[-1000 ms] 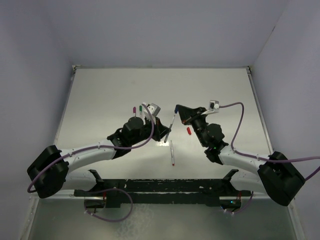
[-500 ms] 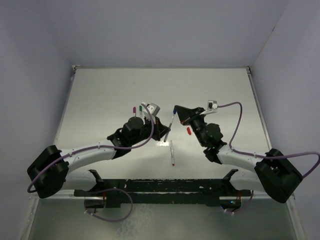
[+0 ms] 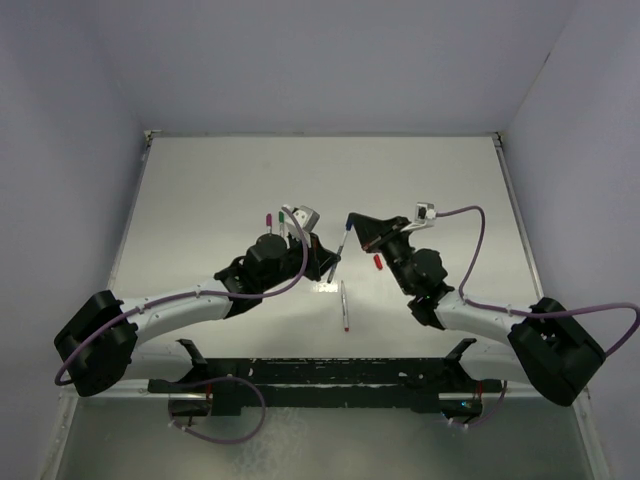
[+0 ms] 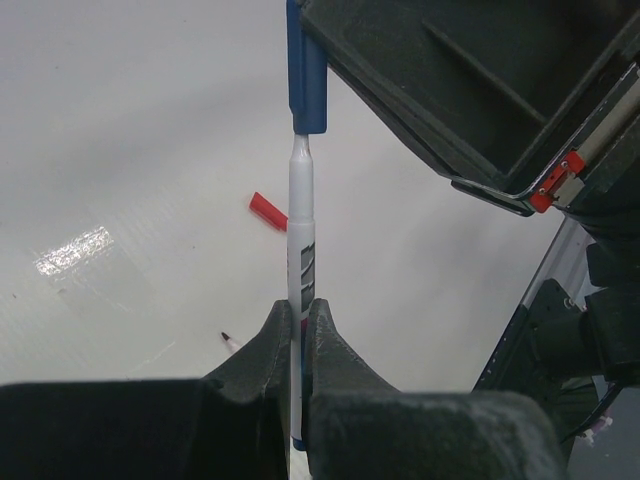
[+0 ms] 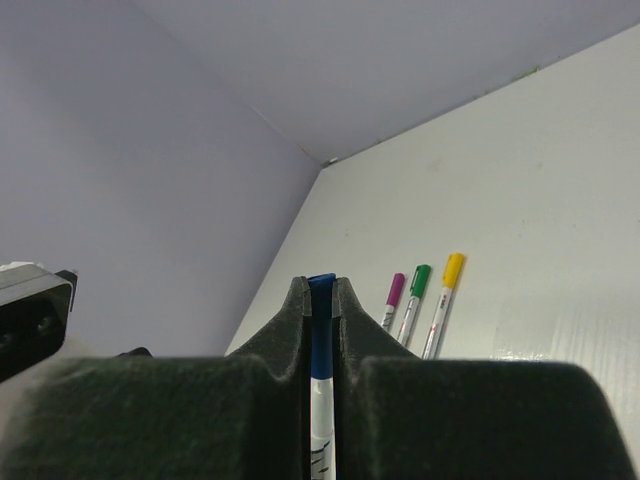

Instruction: Insert the pens into the pen caps

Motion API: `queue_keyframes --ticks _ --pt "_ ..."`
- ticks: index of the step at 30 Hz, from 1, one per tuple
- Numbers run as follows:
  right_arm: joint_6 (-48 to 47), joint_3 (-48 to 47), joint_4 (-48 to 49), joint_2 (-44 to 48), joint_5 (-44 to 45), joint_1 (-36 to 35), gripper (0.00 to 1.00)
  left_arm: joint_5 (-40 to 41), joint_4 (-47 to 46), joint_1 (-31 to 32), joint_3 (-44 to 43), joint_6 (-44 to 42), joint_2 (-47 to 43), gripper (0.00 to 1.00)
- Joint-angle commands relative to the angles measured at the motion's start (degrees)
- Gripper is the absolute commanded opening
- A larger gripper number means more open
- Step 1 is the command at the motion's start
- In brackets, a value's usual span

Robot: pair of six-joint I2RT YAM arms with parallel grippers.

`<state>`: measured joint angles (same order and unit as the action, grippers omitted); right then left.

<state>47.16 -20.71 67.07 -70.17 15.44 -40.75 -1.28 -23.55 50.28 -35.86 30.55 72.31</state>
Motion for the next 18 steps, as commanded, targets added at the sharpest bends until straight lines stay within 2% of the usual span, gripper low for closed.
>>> queue_keyframes --ticks 1,18 --pt "1.00 0.67 3.13 -0.64 -1.29 -0.03 0.00 1.06 -5.36 -0.23 -0.85 -0.16 -0.89 0.00" --pt "1.25 -1.76 3.41 -8.28 -9.79 -0.14 0.00 2.75 -7.07 -0.19 -1.24 -0.85 -1.84 0.00"
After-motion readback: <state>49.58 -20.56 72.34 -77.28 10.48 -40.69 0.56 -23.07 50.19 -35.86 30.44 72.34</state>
